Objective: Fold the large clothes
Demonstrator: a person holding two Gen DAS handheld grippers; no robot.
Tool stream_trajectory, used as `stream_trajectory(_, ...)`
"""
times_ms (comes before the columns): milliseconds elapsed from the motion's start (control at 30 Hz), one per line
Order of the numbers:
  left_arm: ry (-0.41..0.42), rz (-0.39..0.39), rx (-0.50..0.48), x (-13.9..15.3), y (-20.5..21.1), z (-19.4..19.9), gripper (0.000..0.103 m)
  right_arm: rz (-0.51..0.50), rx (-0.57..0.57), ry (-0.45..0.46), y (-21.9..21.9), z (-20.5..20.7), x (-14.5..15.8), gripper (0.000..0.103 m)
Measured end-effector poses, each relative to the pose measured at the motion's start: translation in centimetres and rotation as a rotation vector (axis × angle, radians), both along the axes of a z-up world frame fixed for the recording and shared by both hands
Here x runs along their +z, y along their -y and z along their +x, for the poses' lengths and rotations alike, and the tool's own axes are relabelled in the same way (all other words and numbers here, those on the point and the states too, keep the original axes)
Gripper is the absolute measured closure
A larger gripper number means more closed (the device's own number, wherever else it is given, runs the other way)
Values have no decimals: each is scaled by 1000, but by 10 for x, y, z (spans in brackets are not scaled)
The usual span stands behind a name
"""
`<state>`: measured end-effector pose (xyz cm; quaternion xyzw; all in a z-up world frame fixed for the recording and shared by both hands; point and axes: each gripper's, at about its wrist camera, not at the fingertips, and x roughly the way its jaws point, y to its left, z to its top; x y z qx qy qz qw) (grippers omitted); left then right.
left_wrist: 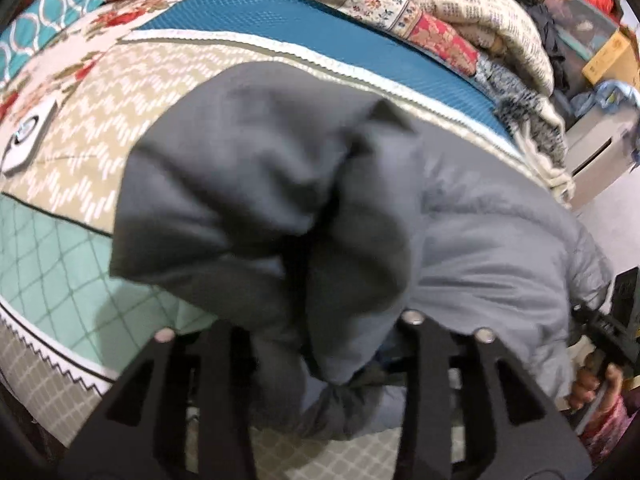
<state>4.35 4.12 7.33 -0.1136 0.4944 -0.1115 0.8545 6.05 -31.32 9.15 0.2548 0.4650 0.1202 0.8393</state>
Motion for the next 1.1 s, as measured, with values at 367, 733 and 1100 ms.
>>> stream_trajectory(367, 19, 61, 3, -30, 0, 7, 18, 143, 73, 55, 21, -5, -24, 78)
stream_trajectory(733, 85, 145, -29, -39, 10, 5, 8, 150, 107, 124, 22, -14, -26, 78)
stream_trajectory(1100, 81, 135, -35, -41, 11, 5, 7, 137, 103, 126, 12, -16, -22, 78)
